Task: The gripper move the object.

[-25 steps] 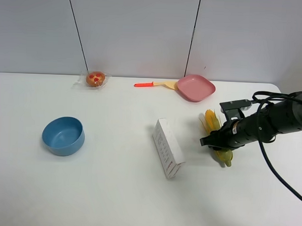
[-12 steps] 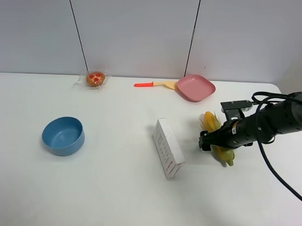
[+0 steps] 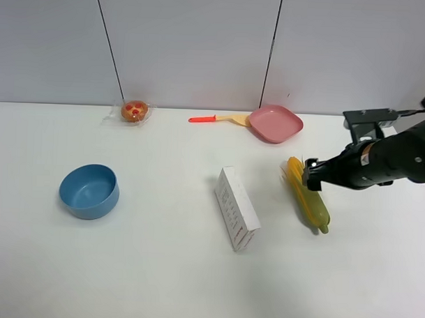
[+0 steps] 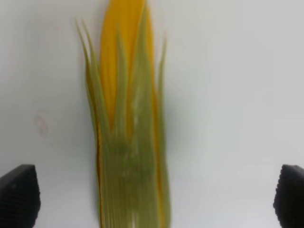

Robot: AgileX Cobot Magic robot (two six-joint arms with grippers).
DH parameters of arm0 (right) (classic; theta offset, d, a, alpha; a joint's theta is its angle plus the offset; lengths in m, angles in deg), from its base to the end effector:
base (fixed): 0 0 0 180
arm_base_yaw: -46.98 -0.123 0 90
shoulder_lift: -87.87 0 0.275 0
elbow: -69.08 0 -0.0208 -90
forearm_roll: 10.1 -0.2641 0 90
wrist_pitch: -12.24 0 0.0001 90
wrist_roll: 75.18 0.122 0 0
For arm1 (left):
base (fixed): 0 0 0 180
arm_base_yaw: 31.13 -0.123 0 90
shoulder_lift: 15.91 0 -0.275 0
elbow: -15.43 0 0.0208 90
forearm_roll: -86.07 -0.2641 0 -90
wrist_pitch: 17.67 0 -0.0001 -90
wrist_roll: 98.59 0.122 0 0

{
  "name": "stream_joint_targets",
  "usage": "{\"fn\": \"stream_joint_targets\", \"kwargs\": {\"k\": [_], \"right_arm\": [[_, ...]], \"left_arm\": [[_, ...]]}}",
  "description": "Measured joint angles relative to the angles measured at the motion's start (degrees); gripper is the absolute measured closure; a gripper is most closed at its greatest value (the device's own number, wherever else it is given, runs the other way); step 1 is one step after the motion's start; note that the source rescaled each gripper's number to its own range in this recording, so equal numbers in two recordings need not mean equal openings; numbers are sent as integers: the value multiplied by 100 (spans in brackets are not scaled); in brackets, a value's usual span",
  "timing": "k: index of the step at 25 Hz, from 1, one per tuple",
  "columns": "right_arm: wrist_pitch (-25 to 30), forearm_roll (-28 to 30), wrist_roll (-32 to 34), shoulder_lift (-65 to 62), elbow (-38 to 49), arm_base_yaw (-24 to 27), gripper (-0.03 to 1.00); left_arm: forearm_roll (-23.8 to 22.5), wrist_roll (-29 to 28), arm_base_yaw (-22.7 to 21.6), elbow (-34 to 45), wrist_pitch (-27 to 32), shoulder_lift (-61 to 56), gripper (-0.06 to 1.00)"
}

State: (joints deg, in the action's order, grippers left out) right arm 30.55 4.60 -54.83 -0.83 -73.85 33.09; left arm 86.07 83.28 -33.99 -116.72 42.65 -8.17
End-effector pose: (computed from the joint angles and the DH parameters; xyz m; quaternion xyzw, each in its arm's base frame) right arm 0.2877 0.0611 0.1493 -0.0511 0.9545 0.0136 0.2933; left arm 0.0433 0.0022 0.2730 -0.0073 0.8476 0.0219 0.5301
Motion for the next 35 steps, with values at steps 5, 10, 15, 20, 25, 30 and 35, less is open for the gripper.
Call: {"fn": "stream_joint_targets", "kwargs": {"k": [5, 10, 15, 20, 25, 30, 35], "right_arm": [[1063, -84, -128, -1324, -60, 0, -3], [2622, -154, -1021, -2062, -907, 0, -3], [3563, -225, -2092, -2151, -2196, 91, -3], [3746, -693, -3015, -2146, -3048, 702, -3], [4240, -1344, -3675, -2134, -3279, 1539, -3], [4882, -1394, -3767, -2130, -3279, 1892, -3], [5105, -1394, -3503, -2397, -3279, 1910, -3]], "left_arm": [[0, 0, 0, 0, 0, 0, -6], [0, 0, 0, 0, 0, 0, -6], [0, 0, 0, 0, 0, 0, -6], [0, 0, 0, 0, 0, 0, -6], [0, 0, 0, 0, 0, 0, -6], [0, 0, 0, 0, 0, 0, -6], [0, 0, 0, 0, 0, 0, -6]]}}
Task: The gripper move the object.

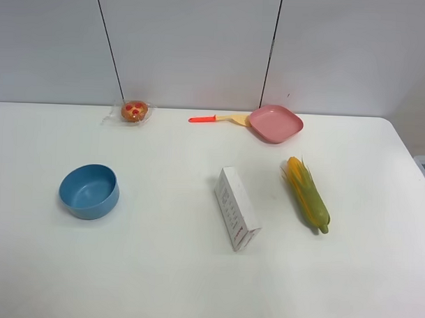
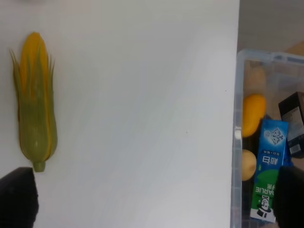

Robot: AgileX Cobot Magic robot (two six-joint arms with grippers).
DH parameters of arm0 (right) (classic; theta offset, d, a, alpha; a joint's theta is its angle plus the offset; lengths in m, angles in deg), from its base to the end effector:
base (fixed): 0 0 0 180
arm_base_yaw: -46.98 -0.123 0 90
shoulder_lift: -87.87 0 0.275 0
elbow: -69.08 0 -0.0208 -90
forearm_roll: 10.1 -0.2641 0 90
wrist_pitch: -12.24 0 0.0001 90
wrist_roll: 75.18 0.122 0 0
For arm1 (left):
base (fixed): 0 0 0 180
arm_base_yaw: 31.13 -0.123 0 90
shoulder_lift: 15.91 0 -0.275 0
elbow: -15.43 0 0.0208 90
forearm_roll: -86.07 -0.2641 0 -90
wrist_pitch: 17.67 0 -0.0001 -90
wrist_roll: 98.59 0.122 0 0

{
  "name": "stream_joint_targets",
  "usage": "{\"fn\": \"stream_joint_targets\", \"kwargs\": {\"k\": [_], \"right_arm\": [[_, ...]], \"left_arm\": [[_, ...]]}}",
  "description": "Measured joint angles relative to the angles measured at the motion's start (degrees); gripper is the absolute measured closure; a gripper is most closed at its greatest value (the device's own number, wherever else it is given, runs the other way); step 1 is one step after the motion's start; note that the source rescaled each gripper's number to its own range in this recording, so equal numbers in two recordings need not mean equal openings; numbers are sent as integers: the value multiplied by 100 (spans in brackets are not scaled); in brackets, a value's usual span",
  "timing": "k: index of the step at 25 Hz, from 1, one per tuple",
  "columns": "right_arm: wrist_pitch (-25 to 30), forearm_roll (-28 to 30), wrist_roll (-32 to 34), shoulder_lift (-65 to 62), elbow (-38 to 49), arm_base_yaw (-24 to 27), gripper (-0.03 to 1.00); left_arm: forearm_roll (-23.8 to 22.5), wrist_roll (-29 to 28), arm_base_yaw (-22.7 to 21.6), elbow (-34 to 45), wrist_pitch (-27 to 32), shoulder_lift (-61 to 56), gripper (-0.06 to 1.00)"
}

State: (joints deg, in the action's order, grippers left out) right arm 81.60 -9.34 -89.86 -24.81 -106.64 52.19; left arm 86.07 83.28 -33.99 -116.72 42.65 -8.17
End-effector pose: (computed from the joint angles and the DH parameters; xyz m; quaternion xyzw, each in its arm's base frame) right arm 0.2137 -0.0210 0.3850 -0.0779 0.9393 -0.0642 0.3280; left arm 0.0433 0.0022 0.2730 -0.0073 0.8476 0.0219 0.5301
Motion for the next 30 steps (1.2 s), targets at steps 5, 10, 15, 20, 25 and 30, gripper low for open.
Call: {"fn": "stream_joint_targets", "kwargs": {"k": [5, 10, 15, 20, 25, 30], "right_arm": [[13, 307, 596, -650, 0, 0, -3], [18, 514, 1000, -1426, 134, 0, -3], [31, 496, 1005, -2504, 810, 0, -3], [-197, 496, 1015, -3789, 1882, 0, -3], [-509, 496, 1075, -4967, 2952, 0, -3], [-533, 496, 1386, -5813, 3860, 0, -3]], "left_arm": [[0, 0, 0, 0, 0, 0, -6], [0, 0, 0, 0, 0, 0, -6], [0, 0, 0, 0, 0, 0, -6], [0, 0, 0, 0, 0, 0, -6], [0, 0, 0, 0, 0, 0, -6], [0, 0, 0, 0, 0, 0, -6]]}}
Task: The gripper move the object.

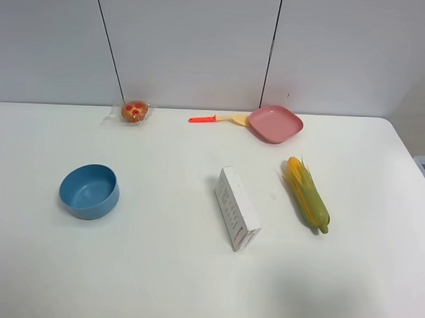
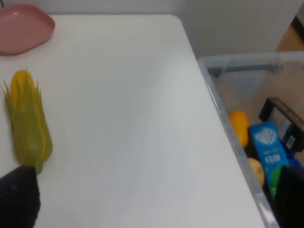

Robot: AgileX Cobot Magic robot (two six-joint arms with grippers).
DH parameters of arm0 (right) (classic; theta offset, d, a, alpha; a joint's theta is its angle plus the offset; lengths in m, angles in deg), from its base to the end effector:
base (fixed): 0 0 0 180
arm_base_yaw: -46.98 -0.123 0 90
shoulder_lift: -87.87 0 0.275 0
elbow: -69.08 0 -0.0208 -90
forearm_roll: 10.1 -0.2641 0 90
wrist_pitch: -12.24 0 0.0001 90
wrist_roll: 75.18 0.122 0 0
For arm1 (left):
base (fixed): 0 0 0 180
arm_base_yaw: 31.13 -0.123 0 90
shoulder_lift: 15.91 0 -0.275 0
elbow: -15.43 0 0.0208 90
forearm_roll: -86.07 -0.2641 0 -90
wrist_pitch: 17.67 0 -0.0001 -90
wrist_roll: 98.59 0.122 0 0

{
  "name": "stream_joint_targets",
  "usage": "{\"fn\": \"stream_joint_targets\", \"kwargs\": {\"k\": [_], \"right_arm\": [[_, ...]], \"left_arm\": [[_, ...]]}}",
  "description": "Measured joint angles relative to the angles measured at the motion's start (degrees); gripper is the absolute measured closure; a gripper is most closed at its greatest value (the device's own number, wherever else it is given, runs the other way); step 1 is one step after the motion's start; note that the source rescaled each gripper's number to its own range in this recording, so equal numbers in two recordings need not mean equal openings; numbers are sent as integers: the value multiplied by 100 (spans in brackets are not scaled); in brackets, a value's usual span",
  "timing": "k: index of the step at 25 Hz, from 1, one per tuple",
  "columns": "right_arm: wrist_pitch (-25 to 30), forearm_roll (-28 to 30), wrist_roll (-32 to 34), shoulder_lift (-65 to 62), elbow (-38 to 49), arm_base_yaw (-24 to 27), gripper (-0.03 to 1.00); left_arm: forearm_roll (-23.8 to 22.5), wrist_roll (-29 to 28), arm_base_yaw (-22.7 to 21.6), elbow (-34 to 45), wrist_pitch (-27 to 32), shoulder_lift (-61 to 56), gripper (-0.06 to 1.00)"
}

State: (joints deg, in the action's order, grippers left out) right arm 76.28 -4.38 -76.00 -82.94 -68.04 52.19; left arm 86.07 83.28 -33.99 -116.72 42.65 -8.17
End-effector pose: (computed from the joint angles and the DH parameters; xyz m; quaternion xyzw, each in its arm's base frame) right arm 0.0321 -0.0139 0.2923 0.0377 0.8467 -0.0773 0.5251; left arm 0.0433 0.0022 0.2730 -0.0073 0.8476 0.0219 0.5301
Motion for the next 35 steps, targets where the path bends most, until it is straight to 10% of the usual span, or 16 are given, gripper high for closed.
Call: {"fn": "stream_joint_targets", "kwargs": {"k": [35], "right_arm": [[-278, 0, 728, -125, 516, 0, -3]], "left_arm": [[0, 0, 0, 0, 0, 0, -6]]}}
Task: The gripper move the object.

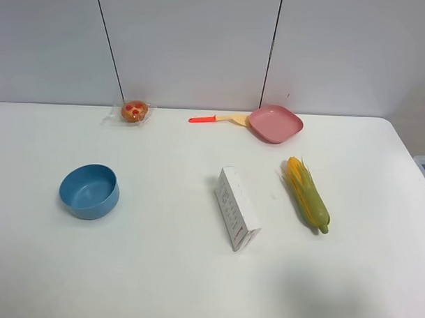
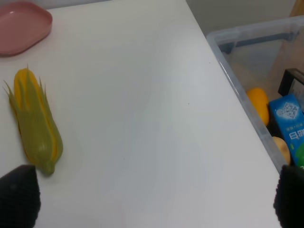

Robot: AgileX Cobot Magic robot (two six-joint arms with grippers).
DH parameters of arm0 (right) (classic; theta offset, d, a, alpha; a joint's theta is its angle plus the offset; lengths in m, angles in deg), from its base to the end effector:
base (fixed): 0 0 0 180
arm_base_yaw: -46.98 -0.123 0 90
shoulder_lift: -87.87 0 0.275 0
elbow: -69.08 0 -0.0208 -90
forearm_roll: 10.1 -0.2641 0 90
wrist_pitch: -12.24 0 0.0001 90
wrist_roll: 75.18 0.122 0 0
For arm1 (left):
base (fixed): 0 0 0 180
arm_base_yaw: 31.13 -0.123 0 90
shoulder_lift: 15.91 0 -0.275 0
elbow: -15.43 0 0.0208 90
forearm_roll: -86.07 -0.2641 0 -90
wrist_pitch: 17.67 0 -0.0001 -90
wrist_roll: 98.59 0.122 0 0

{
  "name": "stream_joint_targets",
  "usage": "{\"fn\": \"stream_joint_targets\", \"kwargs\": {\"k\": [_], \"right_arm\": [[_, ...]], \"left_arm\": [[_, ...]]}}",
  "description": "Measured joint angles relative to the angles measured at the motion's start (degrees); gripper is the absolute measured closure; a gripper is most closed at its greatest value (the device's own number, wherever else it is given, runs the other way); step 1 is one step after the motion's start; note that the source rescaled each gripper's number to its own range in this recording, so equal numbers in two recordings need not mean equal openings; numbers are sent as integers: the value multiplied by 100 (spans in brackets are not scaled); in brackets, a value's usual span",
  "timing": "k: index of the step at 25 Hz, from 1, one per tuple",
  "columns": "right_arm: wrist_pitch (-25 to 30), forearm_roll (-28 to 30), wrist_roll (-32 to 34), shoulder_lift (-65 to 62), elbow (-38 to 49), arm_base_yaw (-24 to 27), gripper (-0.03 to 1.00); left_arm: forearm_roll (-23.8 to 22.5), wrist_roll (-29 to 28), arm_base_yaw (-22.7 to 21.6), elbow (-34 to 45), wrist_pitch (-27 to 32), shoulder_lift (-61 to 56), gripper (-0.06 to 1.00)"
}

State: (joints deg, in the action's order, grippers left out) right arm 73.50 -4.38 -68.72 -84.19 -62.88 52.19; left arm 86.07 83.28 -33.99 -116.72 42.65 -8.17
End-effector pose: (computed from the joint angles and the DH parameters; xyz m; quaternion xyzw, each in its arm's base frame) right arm 0.0419 -0.0145 0.2705 0.0890 0.8480 -0.0442 0.5206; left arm 0.0433 0.0022 0.2730 -0.0073 0.8476 0.0219 0.5301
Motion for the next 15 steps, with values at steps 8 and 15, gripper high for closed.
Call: {"fn": "stream_joint_targets", "kwargs": {"k": [8, 15], "right_arm": [[0, 0, 0, 0, 0, 0, -3], [0, 0, 0, 0, 0, 0, -3]], "left_arm": [[0, 0, 0, 0, 0, 0, -6], [0, 0, 0, 0, 0, 0, -6]]}}
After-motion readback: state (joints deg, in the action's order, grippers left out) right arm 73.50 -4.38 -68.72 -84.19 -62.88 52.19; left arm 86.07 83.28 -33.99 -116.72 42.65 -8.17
